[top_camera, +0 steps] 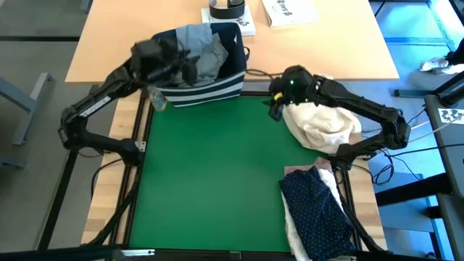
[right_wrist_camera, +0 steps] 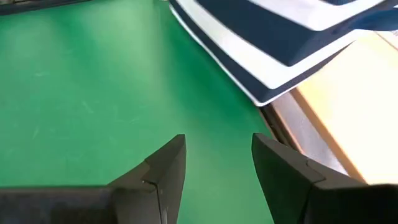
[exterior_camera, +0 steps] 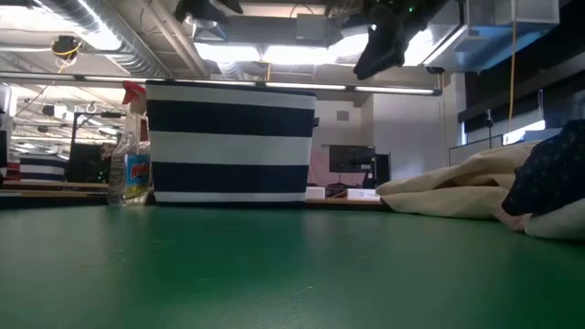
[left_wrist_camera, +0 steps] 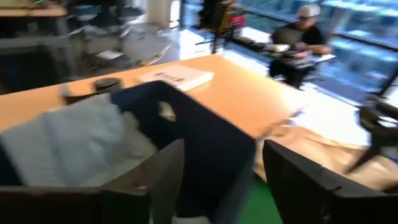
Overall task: Fold laundry
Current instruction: Remove the blue jeans from the blue laundry bin
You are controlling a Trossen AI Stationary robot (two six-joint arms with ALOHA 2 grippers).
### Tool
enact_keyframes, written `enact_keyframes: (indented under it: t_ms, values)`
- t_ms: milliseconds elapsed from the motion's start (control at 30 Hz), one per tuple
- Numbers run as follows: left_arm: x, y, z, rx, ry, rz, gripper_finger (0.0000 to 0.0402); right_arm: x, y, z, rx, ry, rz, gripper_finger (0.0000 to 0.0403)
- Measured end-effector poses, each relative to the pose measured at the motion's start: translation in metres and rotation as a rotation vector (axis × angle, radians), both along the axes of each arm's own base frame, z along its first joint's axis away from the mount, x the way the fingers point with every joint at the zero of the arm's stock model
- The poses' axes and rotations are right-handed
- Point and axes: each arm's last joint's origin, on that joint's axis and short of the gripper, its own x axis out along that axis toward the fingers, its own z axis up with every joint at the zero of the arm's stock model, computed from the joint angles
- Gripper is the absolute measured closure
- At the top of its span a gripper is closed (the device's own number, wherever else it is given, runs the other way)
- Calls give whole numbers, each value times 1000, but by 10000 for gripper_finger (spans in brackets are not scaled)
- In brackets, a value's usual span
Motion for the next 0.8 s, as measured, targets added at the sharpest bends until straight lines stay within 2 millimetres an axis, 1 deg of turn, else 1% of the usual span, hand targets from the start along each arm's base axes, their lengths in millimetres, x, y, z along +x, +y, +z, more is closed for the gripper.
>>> enact_keyframes:
  t_ms: [167, 300, 400, 500, 600, 700, 800]
  values:
    - [6, 52, 10, -63, 42, 129, 151, -15, -27, 0, -9, 1, -42, 220]
    - [4, 103, 12, -141, 65, 123, 145, -28, -46, 0, -8, 1, -118, 220]
    - [-2, 141, 8, -195, 83, 145, 147, -36, -57, 0, 4, -7, -180, 220]
    - [-9, 174, -4, -236, 130, 189, 148, -41, -66, -2, 11, -2, -218, 220]
    - [-15, 199, -22, -277, 171, 221, 148, -44, -73, -4, 17, 4, -243, 220]
    - [-16, 215, -42, -338, 192, 214, 149, -42, -78, -10, 40, 14, -258, 220]
    - [-15, 223, -62, -430, 241, 213, 149, -37, -81, -17, 62, 31, -254, 220]
